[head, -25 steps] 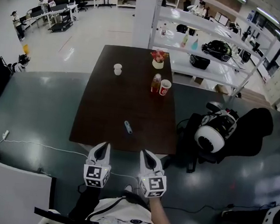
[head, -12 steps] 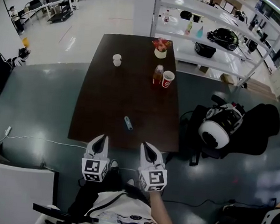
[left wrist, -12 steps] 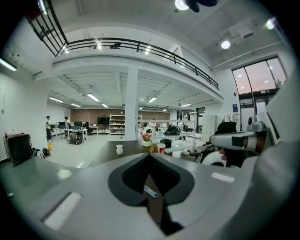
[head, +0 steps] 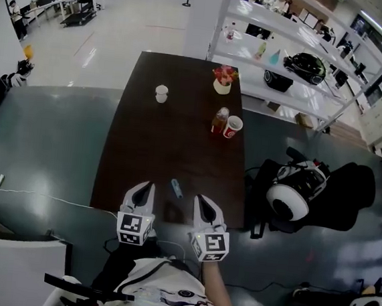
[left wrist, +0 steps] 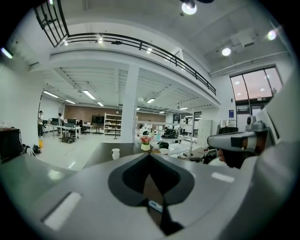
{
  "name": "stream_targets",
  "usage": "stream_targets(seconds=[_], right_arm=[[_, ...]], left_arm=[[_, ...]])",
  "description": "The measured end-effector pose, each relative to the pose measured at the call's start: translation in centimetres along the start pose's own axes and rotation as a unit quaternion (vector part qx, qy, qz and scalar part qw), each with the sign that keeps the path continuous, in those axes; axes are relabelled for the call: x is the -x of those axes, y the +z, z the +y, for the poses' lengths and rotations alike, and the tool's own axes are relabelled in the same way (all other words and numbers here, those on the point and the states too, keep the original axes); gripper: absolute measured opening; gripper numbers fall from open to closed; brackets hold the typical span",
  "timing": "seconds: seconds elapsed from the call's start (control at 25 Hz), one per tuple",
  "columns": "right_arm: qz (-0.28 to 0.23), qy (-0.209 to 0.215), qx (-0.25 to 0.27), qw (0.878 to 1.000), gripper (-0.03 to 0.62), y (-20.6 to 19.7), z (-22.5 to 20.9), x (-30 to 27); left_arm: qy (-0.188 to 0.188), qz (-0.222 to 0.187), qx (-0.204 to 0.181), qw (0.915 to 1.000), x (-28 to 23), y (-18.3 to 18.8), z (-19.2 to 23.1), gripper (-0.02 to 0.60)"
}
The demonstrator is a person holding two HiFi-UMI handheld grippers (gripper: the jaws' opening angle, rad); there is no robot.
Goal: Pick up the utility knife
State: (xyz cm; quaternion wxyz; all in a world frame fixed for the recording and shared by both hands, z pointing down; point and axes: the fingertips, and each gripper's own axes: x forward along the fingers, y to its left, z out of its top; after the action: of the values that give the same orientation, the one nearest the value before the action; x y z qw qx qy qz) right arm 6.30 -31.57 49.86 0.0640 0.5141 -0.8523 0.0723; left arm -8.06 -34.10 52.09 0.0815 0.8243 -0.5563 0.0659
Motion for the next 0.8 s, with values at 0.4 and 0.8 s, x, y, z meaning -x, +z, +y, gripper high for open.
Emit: stream_targets(seconds=[0.4, 0.8], right_arm=[[0.080, -0.004, -0.014, 0.997, 0.002, -3.7, 1.6, -5.2], [0.204, 0.019, -0.159, 0.966, 0.002, -13.2, -0.1, -6.7]], left_arm=[[-0.029, 0.098, 0.036, 0.9941, -1.9, -5.0, 4.0, -0.003], [-0.064, 0.271, 0.108, 0.9543, -3.6, -16.2, 2.5, -0.002]])
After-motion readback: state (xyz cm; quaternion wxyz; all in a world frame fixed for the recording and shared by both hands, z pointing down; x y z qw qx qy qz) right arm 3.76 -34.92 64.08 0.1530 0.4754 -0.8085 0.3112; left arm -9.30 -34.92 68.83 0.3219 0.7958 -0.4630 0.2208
